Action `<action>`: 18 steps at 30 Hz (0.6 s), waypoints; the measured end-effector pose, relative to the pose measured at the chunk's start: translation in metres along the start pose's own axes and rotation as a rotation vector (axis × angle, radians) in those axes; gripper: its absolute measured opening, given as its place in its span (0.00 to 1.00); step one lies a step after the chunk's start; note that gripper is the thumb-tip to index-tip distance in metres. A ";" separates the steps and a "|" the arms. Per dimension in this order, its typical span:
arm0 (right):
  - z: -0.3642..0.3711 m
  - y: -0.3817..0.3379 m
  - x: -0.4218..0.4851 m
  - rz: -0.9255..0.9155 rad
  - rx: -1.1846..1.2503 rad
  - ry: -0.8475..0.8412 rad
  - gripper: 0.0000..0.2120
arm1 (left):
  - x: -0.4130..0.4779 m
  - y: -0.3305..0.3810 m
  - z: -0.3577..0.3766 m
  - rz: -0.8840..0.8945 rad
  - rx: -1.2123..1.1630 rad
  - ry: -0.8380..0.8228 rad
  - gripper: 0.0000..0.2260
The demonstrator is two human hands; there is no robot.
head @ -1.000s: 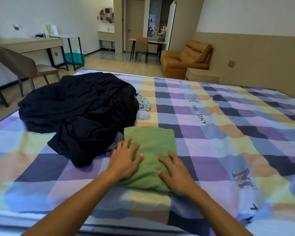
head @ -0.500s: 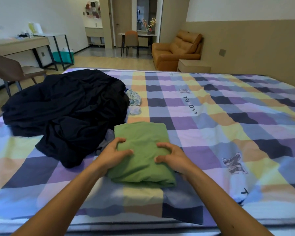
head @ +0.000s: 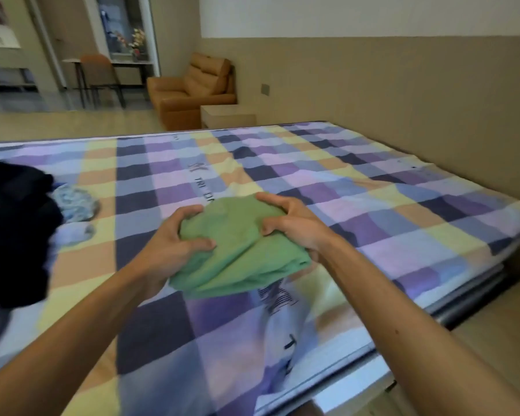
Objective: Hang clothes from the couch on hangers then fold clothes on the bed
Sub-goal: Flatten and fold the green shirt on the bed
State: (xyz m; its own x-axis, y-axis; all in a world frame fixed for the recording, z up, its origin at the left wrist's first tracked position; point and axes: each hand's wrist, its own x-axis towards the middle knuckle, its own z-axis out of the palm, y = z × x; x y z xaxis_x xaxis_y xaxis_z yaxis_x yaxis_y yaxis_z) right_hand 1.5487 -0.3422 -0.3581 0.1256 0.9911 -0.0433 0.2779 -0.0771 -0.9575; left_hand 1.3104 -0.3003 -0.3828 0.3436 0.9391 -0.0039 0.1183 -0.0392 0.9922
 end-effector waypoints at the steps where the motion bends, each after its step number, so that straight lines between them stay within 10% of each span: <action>1: -0.027 0.001 0.006 -0.005 -0.031 0.043 0.36 | 0.020 0.006 0.024 0.028 0.008 -0.019 0.29; 9: -0.239 0.024 0.028 -0.002 -0.326 0.276 0.36 | 0.128 0.039 0.231 0.228 -0.125 -0.199 0.36; 18: -0.291 0.197 0.006 0.256 -0.783 0.269 0.28 | 0.112 -0.067 0.346 -0.098 0.224 -0.166 0.35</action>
State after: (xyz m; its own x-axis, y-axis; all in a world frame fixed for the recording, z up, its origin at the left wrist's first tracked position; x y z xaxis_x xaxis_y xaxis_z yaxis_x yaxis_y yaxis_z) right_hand 1.8812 -0.3829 -0.4642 0.4675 0.8814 -0.0676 0.7737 -0.4450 -0.4510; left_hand 1.6630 -0.3107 -0.4932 0.4660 0.8741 -0.1369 0.3550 -0.0430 0.9339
